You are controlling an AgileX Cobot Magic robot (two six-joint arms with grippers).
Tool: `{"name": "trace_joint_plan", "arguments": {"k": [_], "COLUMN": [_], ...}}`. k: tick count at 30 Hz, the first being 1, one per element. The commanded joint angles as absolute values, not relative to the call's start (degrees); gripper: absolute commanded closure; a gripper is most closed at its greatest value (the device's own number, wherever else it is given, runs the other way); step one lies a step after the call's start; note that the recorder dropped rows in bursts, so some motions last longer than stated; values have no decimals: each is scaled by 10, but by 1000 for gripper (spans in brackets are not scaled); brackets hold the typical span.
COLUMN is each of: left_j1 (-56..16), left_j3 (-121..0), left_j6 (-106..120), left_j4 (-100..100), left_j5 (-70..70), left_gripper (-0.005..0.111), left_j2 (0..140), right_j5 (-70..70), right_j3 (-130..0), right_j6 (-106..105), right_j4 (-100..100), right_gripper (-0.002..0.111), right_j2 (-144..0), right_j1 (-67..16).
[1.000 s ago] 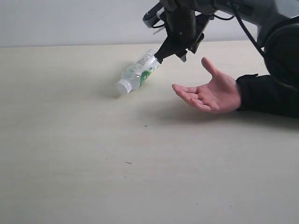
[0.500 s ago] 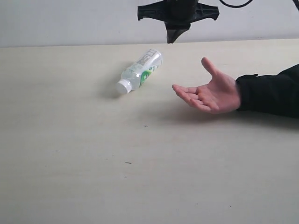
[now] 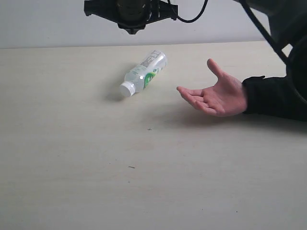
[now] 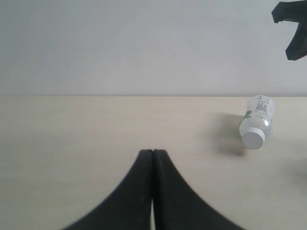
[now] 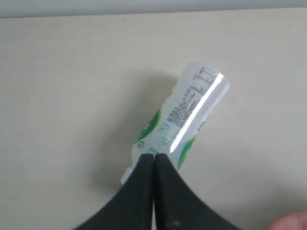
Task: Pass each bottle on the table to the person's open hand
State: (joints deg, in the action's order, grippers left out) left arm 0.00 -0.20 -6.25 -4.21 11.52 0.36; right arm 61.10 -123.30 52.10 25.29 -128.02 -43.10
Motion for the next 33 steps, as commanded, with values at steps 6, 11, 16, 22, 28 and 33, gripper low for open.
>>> {"name": "trace_joint_plan", "arguments": {"k": [6,11,16,22,28,33], "left_j1": [0,0,0,0,0,0], "left_j3": [0,0,0,0,0,0], "left_j6": [-63,-63,-63,-63,-63,-63], "left_j4": [-44,-44,-44,-44,-44,-44], "left_j5": [114,114,114,114,114,114], "left_gripper": [107,107,107,107,107,107], "left_j2": [0,0,0,0,0,0], "right_j5": [641,614,552,538,522,524], "right_j3": [-1237,-1237,-1237,-1237,-1237,-1237], "right_j6": [560,689,693,686,718,724], "right_j4": [216,240,175,138,156,190], "right_gripper": [108,102,66,30,30,30], "right_j2": [-1341,-1341,-1354,-1382,-1404,-1413], "right_j1": [-422,-407,-378,-366,-366,-359]}}
